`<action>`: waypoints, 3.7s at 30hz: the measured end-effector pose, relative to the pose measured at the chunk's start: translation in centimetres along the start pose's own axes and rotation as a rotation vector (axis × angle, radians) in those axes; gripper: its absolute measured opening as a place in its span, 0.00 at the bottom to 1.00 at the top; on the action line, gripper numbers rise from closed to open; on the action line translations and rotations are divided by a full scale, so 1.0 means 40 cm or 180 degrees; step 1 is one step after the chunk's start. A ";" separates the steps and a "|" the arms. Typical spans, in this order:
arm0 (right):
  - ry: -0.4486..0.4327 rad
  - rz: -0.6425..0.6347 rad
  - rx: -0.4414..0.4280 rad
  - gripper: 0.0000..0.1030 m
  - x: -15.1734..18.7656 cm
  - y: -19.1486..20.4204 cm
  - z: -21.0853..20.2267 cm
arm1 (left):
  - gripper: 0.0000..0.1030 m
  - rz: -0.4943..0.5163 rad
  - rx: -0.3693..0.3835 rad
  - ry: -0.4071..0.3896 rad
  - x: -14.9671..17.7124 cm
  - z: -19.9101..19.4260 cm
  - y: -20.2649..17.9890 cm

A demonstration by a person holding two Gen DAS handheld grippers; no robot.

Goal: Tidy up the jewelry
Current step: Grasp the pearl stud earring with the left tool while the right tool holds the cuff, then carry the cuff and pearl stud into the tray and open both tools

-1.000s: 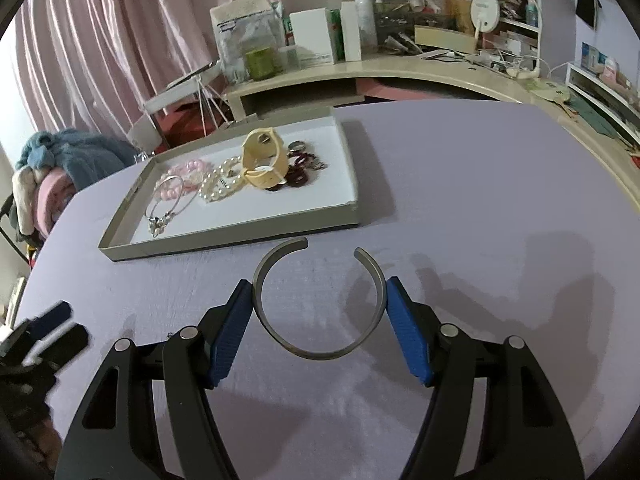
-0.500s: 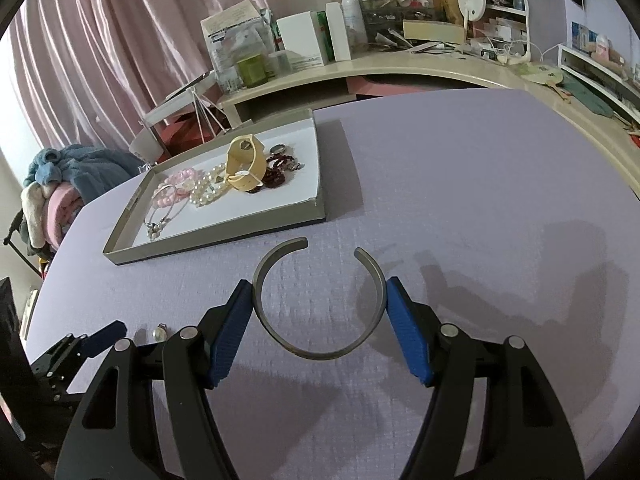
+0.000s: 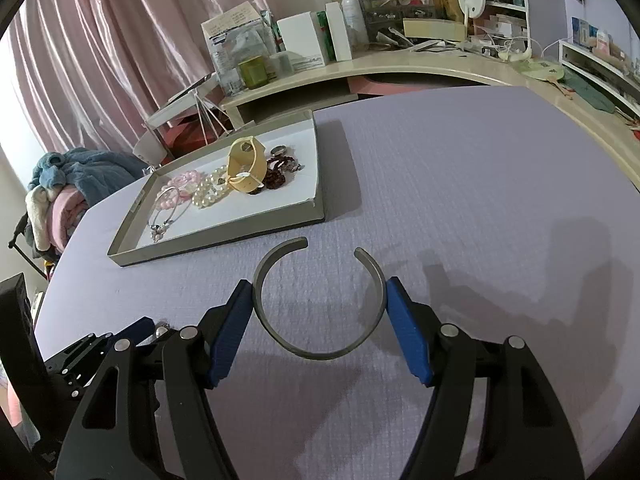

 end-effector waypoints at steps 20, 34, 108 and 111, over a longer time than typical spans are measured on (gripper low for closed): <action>0.0025 -0.0203 -0.0099 0.67 0.005 0.074 -0.002 | 0.13 -0.0324 -0.0093 -0.0031 -0.006 -0.025 0.159; 0.0157 -0.0473 -0.0244 0.67 0.027 0.178 0.028 | 0.13 -0.0498 -0.0167 -0.0195 -0.018 -0.077 0.273; -0.0227 -0.0731 -0.0058 0.86 -0.182 0.175 0.220 | 0.13 -0.0448 0.0093 -0.0422 -0.273 0.045 0.248; -0.0310 -0.0759 -0.0029 0.87 -0.181 0.172 0.209 | 0.13 -0.0439 0.0103 -0.0415 -0.280 0.052 0.234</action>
Point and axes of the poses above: each gripper's, at about its wrist camera, not at the fingertips, and z roughly the way its jaws point, y to its left, x to its underside, the point moved 4 cm from there along z, roughly the way its jaws point, and after that the axes turned 12 degrees about -x, right-handed, at the moved point
